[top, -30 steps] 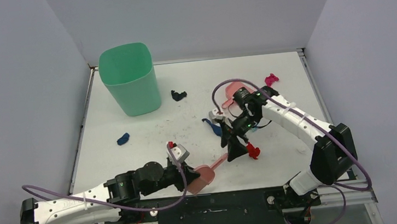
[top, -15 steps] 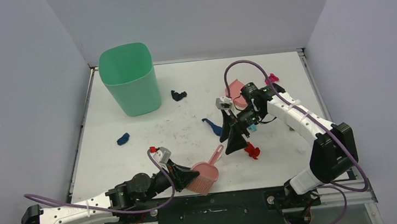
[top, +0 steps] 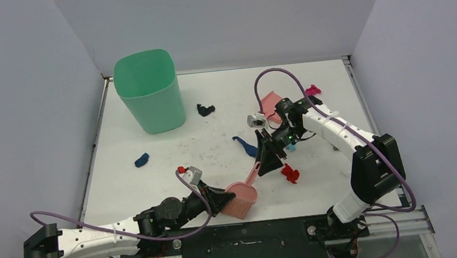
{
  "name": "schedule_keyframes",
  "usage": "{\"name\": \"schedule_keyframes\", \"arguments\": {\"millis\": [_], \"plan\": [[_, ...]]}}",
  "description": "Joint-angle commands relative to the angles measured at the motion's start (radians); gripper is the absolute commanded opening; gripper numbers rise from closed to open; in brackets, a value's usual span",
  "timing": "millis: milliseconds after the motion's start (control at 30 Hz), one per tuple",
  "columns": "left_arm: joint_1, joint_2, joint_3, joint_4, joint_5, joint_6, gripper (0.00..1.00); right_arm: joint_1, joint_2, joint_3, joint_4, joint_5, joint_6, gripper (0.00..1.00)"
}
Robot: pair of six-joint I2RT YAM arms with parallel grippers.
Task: Sweep away the paper scraps from the table
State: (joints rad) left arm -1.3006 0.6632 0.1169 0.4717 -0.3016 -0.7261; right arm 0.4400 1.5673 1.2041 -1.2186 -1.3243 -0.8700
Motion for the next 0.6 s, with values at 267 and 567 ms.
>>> {"name": "schedule_keyframes", "arguments": {"millis": [267,567], "plan": [[0.023,0.040,0.047,0.136,-0.056,-0.018,0.00,0.014,-0.016,0.023,-0.016,-0.058,-0.060,0.31],[0.065,0.081,0.046,0.168,-0.045,-0.024,0.00,0.015,-0.008,0.020,-0.015,-0.058,-0.063,0.27]]}}
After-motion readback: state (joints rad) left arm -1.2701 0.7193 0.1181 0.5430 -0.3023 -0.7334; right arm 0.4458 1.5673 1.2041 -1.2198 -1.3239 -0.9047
